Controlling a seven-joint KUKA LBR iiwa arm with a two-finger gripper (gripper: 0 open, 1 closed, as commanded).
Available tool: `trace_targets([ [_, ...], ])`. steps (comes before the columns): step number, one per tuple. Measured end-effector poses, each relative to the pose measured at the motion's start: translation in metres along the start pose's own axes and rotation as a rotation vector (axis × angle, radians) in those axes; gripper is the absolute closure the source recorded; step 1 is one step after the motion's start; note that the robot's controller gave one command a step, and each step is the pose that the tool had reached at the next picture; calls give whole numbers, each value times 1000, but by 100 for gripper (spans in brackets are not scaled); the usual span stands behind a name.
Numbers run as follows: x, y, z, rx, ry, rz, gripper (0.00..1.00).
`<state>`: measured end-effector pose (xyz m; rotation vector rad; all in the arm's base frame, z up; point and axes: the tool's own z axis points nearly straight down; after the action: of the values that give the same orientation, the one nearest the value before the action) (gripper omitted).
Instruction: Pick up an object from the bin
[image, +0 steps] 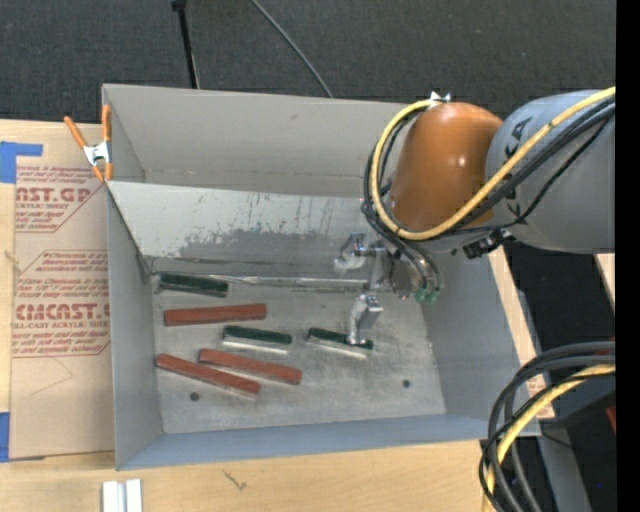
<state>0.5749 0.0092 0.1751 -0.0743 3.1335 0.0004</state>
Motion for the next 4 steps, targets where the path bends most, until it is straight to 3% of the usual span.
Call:
trace_targets([
  [1,0,2,65,0,6,80,100],
  [2,0,2,65,-1,6,80,0],
  [3,0,2,65,-1,6,80,0],
  [4,7,-8,98,-1,-10,-38,100],
])
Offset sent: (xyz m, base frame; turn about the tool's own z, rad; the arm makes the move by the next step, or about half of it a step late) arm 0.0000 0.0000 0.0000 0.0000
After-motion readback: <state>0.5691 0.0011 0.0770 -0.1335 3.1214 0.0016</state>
